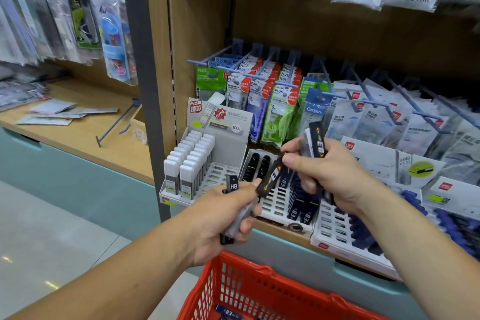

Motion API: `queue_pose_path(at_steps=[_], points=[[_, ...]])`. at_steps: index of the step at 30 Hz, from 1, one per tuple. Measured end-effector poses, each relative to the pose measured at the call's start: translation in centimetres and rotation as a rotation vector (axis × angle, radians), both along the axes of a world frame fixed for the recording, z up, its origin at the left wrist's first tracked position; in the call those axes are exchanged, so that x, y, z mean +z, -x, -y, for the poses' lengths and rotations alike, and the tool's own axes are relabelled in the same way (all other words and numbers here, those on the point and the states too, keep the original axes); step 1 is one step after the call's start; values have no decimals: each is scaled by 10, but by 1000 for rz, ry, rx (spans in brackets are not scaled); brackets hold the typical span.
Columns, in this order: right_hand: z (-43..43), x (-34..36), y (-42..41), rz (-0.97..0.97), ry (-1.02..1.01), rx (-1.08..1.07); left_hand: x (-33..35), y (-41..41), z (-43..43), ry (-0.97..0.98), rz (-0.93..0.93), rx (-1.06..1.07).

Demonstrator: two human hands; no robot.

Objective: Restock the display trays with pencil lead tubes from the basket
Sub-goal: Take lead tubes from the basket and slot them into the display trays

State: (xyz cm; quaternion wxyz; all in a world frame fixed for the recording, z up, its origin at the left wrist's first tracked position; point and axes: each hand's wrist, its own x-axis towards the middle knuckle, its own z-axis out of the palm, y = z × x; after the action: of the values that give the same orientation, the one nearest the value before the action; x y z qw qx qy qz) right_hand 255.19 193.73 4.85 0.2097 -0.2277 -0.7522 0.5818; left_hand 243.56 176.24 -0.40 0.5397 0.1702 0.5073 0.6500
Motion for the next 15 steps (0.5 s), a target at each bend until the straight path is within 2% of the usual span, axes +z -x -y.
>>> queue_pose_path(at_steps=[3,8,11,15], points=[[-14,7,5,95,-207,-167,-7,6,0,66,-39,44],[-28,-3,21,286,-491,-194,-11,7,1,81,-36,9],[-32,-10,30,400,-583,-154,-5,6,4,125,-90,-55],[-34,-26,37,411,-638,-150,-5,8,8,187,-177,-71]])
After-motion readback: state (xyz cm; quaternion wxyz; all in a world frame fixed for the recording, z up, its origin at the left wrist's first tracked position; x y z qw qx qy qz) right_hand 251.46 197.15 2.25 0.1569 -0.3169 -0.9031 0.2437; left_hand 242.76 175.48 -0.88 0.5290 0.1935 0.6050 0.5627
